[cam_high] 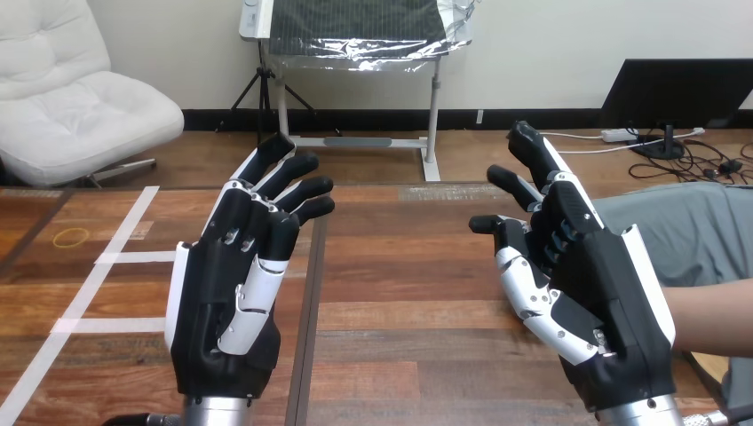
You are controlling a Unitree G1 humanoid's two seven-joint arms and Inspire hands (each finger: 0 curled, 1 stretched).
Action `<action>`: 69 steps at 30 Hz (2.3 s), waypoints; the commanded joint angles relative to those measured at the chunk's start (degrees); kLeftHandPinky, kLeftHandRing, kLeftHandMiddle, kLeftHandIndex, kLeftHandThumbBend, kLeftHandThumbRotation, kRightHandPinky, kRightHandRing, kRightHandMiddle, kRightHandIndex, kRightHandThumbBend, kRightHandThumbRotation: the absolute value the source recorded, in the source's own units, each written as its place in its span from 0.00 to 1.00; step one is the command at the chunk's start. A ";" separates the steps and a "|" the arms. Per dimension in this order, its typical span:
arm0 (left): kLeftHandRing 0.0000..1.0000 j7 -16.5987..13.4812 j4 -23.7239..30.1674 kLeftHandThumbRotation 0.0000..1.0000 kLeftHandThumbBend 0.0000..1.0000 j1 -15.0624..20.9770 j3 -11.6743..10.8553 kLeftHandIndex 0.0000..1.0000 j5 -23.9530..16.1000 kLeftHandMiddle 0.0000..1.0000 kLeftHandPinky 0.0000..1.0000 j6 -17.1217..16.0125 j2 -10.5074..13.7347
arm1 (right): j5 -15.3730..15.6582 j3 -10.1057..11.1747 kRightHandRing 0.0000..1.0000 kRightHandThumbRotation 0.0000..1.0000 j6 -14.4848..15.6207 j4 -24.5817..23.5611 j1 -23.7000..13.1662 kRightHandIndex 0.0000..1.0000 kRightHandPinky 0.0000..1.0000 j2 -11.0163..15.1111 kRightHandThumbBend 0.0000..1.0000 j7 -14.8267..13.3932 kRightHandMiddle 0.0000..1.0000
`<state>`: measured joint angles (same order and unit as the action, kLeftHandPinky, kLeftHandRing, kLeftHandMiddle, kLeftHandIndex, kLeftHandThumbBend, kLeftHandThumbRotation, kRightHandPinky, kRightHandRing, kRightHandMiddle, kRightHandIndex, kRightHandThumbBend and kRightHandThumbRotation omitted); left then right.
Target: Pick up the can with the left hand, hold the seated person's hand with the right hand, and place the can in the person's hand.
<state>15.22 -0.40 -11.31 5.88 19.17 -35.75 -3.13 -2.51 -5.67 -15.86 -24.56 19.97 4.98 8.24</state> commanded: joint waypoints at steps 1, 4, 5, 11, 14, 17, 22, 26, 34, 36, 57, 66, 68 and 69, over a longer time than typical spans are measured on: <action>0.74 0.18 0.33 0.53 0.60 2.14 0.10 0.81 -0.21 0.78 0.71 -1.28 -2.08 | -0.98 0.49 0.93 0.12 0.14 -0.26 -3.73 0.95 0.71 0.06 0.09 0.40 0.98; 0.74 0.12 0.25 0.53 0.60 2.17 0.08 0.81 -0.37 0.78 0.71 -1.36 -2.09 | -0.75 0.56 0.93 0.12 0.32 -0.32 -3.76 0.96 0.71 0.12 0.09 0.43 0.98; 0.74 0.10 0.22 0.53 0.60 2.18 0.09 0.81 -0.39 0.78 0.71 -1.43 -2.13 | -0.65 0.62 0.93 0.12 0.29 -0.25 -3.79 0.96 0.70 0.16 0.09 0.45 0.98; 0.74 0.12 0.33 0.52 0.61 2.11 0.17 0.82 -0.38 0.78 0.71 -1.42 -2.12 | -0.63 0.74 0.92 0.11 0.36 -0.24 -3.84 0.96 0.69 0.18 0.10 0.57 0.98; 0.74 0.22 0.28 0.52 0.61 2.14 0.17 0.82 -0.30 0.78 0.71 -1.42 -2.07 | -0.65 0.86 0.92 0.11 0.14 -0.06 -3.96 0.95 0.68 0.24 0.09 0.67 0.98; 0.74 0.27 0.28 0.52 0.61 2.17 0.20 0.82 -0.23 0.78 0.71 -1.40 -2.06 | -0.61 0.98 0.92 0.11 0.08 0.06 -4.05 0.95 0.67 0.32 0.09 0.75 0.98; 0.74 0.06 0.56 0.52 0.61 2.07 0.25 0.81 -0.29 0.78 0.71 -1.14 -2.12 | -0.94 1.07 0.92 0.11 0.22 -0.01 -4.08 0.94 0.67 0.32 0.09 0.99 0.98; 0.74 -0.03 0.68 0.52 0.61 2.04 0.27 0.81 -0.34 0.78 0.71 -1.00 -2.12 | -1.20 1.20 0.92 0.10 0.09 0.18 -4.23 0.94 0.67 0.38 0.10 1.22 0.98; 0.73 -1.31 0.44 0.53 0.62 2.14 -0.22 0.81 -2.29 0.77 0.71 -1.85 -2.38 | -1.83 1.35 0.92 0.10 0.11 0.32 -4.33 0.94 0.67 0.22 0.10 1.47 0.98; 0.73 -3.52 0.15 0.54 0.62 2.18 -0.99 0.81 -5.68 0.77 0.70 -2.97 -2.79 | -1.74 1.36 0.92 0.10 0.33 0.15 -4.26 0.93 0.66 0.25 0.10 1.39 0.97; 0.85 -35.19 -1.82 0.36 0.64 6.65 -10.43 0.81 -38.56 0.84 0.82 -10.98 -4.35 | -1.51 1.90 0.91 0.09 0.52 0.41 -4.24 0.92 0.66 0.22 0.14 1.45 0.96; 0.89 -39.79 0.23 0.38 0.70 6.96 -11.13 0.85 -40.93 0.89 0.84 -7.73 -1.44 | -1.22 2.14 0.90 0.09 0.34 0.64 -4.30 0.91 0.67 0.14 0.15 1.32 0.96; 0.90 -40.22 0.73 0.39 0.70 6.95 -11.40 0.86 -41.19 0.89 0.85 -6.96 -0.92 | -1.27 2.15 0.90 0.09 0.28 0.69 -4.32 0.91 0.67 0.13 0.15 1.35 0.96; 0.90 -40.34 0.91 0.39 0.71 6.96 -11.50 0.86 -41.25 0.90 0.85 -6.57 -0.72 | -1.31 2.16 0.89 0.09 0.29 0.75 -4.35 0.91 0.67 0.12 0.15 1.37 0.95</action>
<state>-24.25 -2.08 -7.63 -5.21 -20.21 -43.67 -3.25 -3.54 -4.17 -15.15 -24.39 19.06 4.99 9.68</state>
